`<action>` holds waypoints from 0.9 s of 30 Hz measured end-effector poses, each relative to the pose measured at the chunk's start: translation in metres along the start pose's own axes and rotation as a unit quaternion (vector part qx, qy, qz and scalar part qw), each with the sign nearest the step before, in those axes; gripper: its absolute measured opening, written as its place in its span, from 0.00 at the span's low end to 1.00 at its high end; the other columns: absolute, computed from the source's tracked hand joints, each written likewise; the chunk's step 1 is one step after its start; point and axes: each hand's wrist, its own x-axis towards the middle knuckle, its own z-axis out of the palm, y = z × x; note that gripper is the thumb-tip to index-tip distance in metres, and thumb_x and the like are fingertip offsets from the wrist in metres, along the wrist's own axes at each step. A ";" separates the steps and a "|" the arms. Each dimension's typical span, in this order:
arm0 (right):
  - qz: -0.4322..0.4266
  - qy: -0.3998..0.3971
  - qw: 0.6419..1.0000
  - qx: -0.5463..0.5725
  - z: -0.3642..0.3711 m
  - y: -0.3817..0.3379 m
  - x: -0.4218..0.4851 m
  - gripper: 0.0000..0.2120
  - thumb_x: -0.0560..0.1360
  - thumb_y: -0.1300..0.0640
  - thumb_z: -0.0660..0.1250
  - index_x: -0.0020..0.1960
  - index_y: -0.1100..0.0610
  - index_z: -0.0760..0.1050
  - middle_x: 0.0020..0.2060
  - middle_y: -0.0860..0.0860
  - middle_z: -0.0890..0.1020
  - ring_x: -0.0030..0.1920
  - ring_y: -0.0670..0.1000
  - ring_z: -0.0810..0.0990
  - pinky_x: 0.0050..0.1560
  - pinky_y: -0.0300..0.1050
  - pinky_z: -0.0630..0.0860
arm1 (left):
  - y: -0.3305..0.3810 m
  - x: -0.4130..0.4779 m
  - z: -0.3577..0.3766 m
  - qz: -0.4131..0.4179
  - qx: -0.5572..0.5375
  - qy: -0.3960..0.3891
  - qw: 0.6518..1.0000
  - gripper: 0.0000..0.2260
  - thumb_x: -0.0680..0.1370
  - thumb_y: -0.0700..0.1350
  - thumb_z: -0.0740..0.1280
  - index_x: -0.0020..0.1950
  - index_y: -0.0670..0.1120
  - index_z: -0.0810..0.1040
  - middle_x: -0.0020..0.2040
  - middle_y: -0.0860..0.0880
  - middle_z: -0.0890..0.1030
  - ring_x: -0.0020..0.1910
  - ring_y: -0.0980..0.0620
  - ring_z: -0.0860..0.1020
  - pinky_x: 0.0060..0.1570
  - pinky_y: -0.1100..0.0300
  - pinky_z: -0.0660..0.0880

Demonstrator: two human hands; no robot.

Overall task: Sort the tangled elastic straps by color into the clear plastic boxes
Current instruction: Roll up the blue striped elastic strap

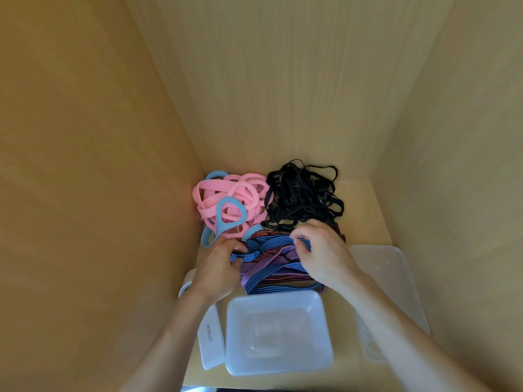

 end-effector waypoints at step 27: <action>-0.005 -0.062 0.984 0.164 0.012 -0.010 0.063 0.16 0.75 0.72 0.65 0.49 0.54 0.85 0.45 0.45 0.80 0.41 0.42 0.78 0.46 0.35 0.73 | 0.035 0.030 -0.001 -0.057 -0.237 0.028 0.969 0.11 0.76 0.38 0.74 0.52 0.53 0.84 0.40 0.53 0.82 0.36 0.59 0.77 0.42 0.70 0.73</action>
